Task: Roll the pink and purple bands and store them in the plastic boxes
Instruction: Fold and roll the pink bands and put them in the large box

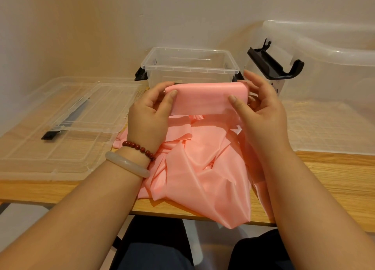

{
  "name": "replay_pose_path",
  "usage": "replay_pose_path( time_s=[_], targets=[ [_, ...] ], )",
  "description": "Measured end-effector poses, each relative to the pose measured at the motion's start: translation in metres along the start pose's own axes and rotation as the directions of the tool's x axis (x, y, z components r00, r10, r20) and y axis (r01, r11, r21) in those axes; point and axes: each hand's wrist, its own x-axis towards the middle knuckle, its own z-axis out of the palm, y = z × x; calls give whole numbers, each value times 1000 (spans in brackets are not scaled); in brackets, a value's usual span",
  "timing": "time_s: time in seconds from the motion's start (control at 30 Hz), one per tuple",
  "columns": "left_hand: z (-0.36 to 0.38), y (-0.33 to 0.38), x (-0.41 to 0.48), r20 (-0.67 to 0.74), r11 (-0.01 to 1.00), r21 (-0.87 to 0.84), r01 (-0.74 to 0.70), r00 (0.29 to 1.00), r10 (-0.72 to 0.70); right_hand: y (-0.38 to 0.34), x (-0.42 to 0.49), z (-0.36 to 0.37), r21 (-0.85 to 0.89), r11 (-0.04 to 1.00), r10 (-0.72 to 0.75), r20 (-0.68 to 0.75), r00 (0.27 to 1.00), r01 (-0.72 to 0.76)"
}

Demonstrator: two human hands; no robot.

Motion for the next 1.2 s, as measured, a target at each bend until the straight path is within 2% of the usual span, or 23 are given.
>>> replay_pose_path(
  time_s=[0.4, 0.6, 0.8, 0.93, 1.1, 1.13, 1.2],
  targets=[
    [0, 4, -1, 46, 996, -88, 11, 999, -7, -2, -1, 1, -61, 998, 6, -47, 999, -9],
    [0, 5, 0, 98, 992, -107, 61, 994, -50, -1, 1, -1, -103, 995, 5, -68, 998, -12],
    [-2, 9, -1, 89, 985, -146, 93, 993, -81, 2, 2, -2, -122, 993, -6, 3, 1000, 6],
    [-1, 8, -1, 87, 989, -135, 63, 995, -51, 2, 1, -2, -238, 963, -102, 100, 990, 123],
    [0, 2, 0, 113, 999, -49, 19, 993, -14, 2, 2, -2, -323, 926, -174, 97, 980, 196],
    [0, 2, 0, 120, 1000, -4, -15, 993, 15, 0, 1, -2, -314, 928, -184, 78, 980, 199],
    [0, 6, -1, 108, 965, 155, -213, 974, 198, -2, 1, -4, -252, 952, -174, 27, 984, 175]
  ],
)
